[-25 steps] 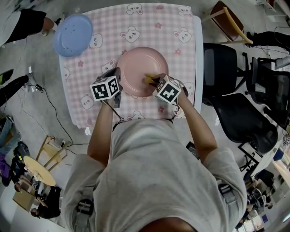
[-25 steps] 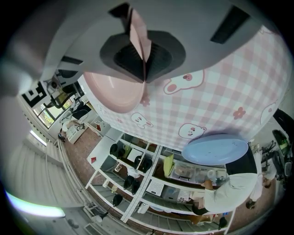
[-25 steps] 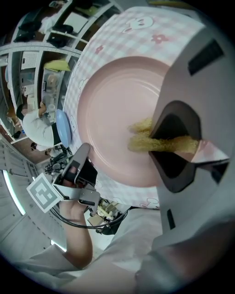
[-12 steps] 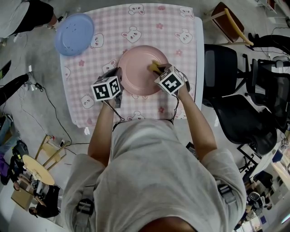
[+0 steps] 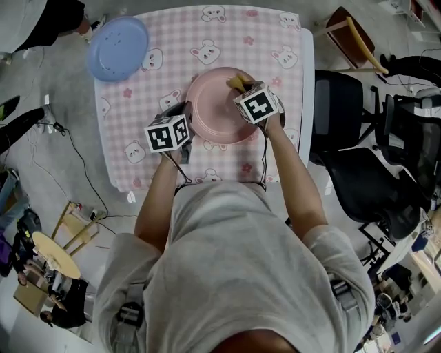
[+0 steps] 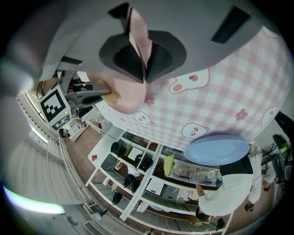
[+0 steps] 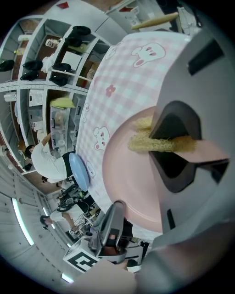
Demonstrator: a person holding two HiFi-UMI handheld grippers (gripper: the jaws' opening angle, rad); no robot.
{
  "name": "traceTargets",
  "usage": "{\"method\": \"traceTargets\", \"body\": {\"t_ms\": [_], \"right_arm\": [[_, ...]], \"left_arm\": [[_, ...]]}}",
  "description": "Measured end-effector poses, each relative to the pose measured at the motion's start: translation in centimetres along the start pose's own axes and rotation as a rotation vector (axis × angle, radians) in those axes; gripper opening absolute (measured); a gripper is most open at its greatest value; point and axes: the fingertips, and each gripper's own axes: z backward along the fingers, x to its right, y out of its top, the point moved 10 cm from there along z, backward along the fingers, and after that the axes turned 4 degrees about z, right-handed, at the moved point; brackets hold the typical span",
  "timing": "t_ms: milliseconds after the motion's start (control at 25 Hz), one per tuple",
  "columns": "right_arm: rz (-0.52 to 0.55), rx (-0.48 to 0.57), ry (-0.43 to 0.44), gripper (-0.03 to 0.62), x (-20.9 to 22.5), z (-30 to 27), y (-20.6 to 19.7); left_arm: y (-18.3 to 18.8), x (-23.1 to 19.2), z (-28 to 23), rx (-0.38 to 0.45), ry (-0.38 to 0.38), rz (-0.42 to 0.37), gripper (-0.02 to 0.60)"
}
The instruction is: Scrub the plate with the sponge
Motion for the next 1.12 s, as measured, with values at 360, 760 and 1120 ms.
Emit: {"method": "traceTargets", "body": {"t_ms": [360, 760, 1120], "right_arm": [[0.011, 0.034, 0.146, 0.066, -3.5, -0.4, 0.7], [0.115, 0.052, 0.245, 0.066, -8.9, -1.5, 1.5], [0.151, 0.052, 0.304, 0.066, -11.4, -1.7, 0.9]], "left_arm": [[0.4, -0.3, 0.1, 0.008, 0.024, -0.002, 0.031], [0.0, -0.7, -0.2, -0.013, 0.034, 0.017, 0.028], [0.0, -0.4, -0.2, -0.011, 0.030, 0.018, 0.028]]}}
